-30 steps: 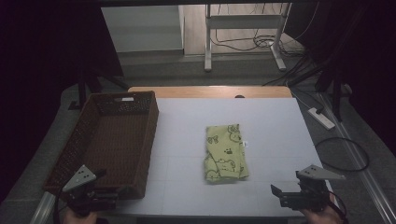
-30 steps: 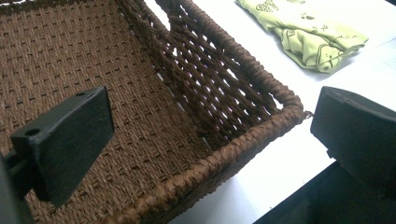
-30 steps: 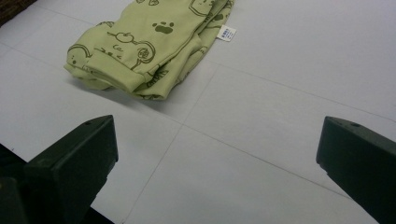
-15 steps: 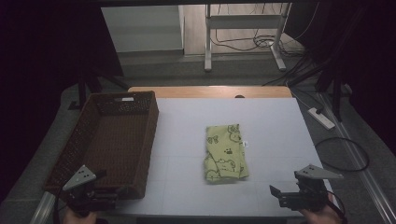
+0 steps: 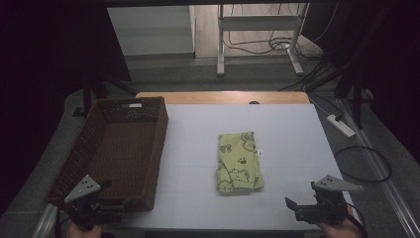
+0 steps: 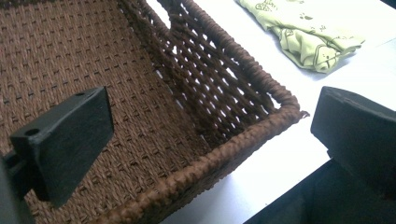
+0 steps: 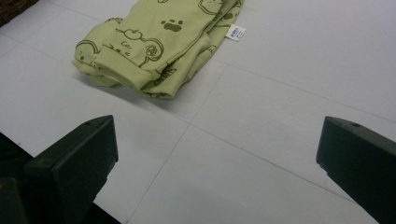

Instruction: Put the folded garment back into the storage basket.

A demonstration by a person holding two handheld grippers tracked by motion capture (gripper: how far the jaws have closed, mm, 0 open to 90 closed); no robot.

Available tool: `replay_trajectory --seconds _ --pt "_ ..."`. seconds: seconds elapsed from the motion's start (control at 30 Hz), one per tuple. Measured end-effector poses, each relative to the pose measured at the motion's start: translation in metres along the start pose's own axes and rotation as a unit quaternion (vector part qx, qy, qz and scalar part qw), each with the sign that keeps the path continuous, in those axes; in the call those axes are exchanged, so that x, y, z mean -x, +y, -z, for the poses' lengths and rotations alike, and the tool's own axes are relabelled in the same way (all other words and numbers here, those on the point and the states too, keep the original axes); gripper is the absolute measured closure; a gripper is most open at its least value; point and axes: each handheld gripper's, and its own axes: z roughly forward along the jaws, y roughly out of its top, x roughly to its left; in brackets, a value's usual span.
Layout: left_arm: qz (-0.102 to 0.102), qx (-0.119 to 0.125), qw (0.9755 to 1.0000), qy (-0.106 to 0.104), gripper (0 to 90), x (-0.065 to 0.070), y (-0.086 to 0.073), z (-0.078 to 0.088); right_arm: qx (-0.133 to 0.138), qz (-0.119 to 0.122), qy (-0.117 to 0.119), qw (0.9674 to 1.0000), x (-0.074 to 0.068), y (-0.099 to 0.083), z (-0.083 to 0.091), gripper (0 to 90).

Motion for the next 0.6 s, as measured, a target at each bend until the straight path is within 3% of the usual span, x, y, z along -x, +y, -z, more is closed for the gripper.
replay_trajectory --seconds 0.33,0.4,0.6 --pt "-0.01 0.004 0.9999 -0.002 0.0 0.0016 0.0045 0.0025 0.013 0.006 0.009 0.9999 -0.0022 0.0038 0.0016 0.0" --pt "-0.02 0.0 0.9996 -0.02 0.0 0.0017 0.0056 0.0013 0.013 0.008 0.011 0.9998 -0.0022 0.0046 0.0016 0.0" --pt "-0.035 -0.01 0.9987 -0.035 0.0 0.0042 0.0083 -0.0017 0.024 0.006 0.021 0.9995 -0.0023 0.0054 0.0013 0.0"
